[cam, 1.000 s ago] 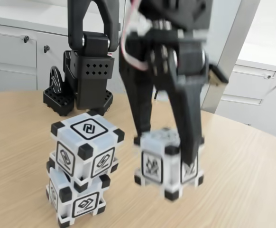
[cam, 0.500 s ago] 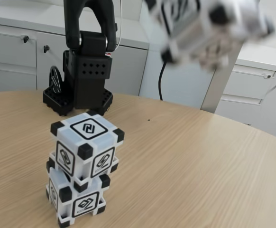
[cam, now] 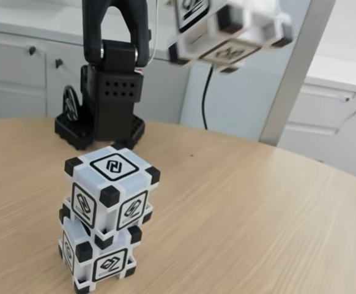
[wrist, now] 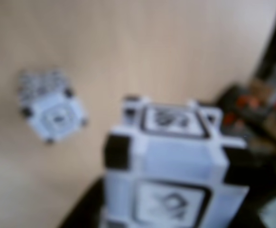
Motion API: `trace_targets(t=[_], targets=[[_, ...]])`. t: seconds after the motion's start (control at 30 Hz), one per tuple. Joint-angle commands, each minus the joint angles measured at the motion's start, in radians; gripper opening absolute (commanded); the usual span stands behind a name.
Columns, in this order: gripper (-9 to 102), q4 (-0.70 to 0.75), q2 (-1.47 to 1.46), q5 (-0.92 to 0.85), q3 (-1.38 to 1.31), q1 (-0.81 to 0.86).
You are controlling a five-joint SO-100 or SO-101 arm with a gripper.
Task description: Stack cubes from left to right.
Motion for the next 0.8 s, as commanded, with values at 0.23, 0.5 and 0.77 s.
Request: trace_targets(t=[0.23,0.5,0.77], targets=[[16,0.002,-0.126,-0.046,-0.051,0.207],[15,0.008,-0.201,-0.126,-0.035,0.236],[15,0.009,-0.184,-0.184,-0.031,0.284]])
